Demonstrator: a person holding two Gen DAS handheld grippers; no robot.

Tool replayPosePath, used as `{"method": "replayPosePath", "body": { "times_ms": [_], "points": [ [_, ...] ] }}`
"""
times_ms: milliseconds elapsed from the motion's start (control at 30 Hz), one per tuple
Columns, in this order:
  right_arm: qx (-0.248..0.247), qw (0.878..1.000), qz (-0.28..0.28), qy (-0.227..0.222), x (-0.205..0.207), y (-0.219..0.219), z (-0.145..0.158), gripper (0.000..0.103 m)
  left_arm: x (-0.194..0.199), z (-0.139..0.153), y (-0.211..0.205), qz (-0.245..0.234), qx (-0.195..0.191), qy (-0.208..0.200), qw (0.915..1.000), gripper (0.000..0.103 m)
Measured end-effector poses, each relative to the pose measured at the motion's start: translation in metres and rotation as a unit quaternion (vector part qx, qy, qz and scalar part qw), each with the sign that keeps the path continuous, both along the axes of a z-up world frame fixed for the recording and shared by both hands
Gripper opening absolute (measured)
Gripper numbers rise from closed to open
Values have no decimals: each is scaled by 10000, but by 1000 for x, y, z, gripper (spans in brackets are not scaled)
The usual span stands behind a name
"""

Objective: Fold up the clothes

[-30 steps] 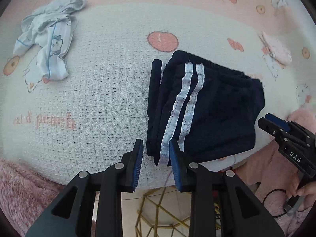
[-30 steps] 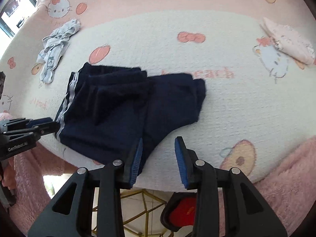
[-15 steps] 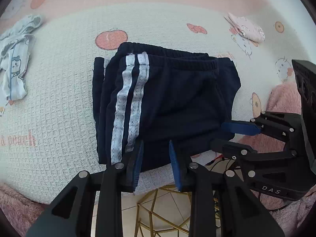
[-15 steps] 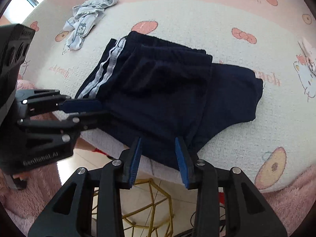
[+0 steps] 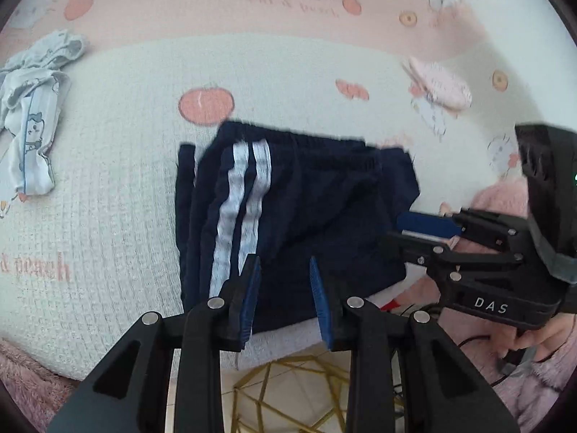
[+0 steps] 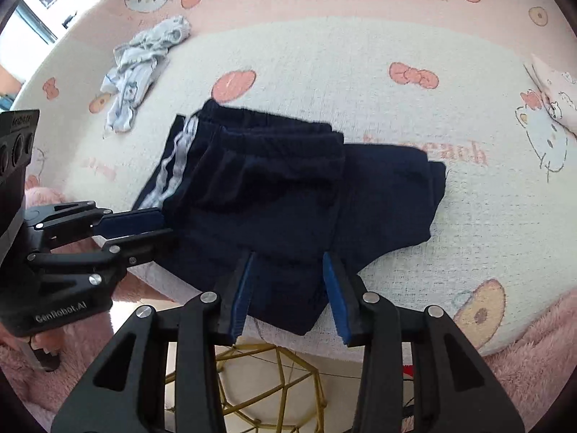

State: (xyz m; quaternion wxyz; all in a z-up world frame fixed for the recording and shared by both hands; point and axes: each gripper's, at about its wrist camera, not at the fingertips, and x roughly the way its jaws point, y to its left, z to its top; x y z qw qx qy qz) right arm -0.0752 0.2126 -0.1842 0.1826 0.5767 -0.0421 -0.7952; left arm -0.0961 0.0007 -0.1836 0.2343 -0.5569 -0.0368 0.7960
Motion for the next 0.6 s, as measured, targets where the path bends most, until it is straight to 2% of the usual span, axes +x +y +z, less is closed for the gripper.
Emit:
{"method": "replayPosePath", "body": {
  "times_ms": [33, 133, 167, 267, 300, 333, 400, 467, 567, 600],
  "points": [
    [-21, 10000, 3, 18, -6, -1, 1, 39, -7, 5, -2, 40, 49, 110, 9999, 30],
    [12, 10000, 56, 45, -27, -9, 1, 39, -29, 3, 3, -31, -184, 213, 9996, 30],
    [-3, 9999, 62, 81, -34, -10, -1, 39, -35, -2, 6, -65, -265, 255, 9993, 30],
    [-53, 9999, -34, 135, -52, -12, -15, 39, -42, -26, 8, 16, -843, 232, 9962, 30],
    [-46, 9998, -151, 117, -56, -11, -22, 39, -44, -31, 5, 75, -836, 205, 9963, 30],
    [-70, 9995, -307, 69, -59, -6, -28, 39, -46, -36, 0, 144, -744, 174, 9970, 30],
    [-437, 9974, -562, -91, -68, 5, -33, 37, -42, -37, -9, 355, -591, 154, 9975, 30],
    [-668, 9937, -885, -152, -68, 21, -30, 38, -39, -36, -18, 558, -462, 194, 9972, 30],
    [-764, 9893, -1241, -4, -64, 40, -19, 41, -35, -12, -39, 862, 548, 510, 9935, 31],
    [-851, 9882, -1275, 66, -63, 42, -15, 41, -34, -4, -41, 894, 654, 637, 9918, 33]
  ]
}}
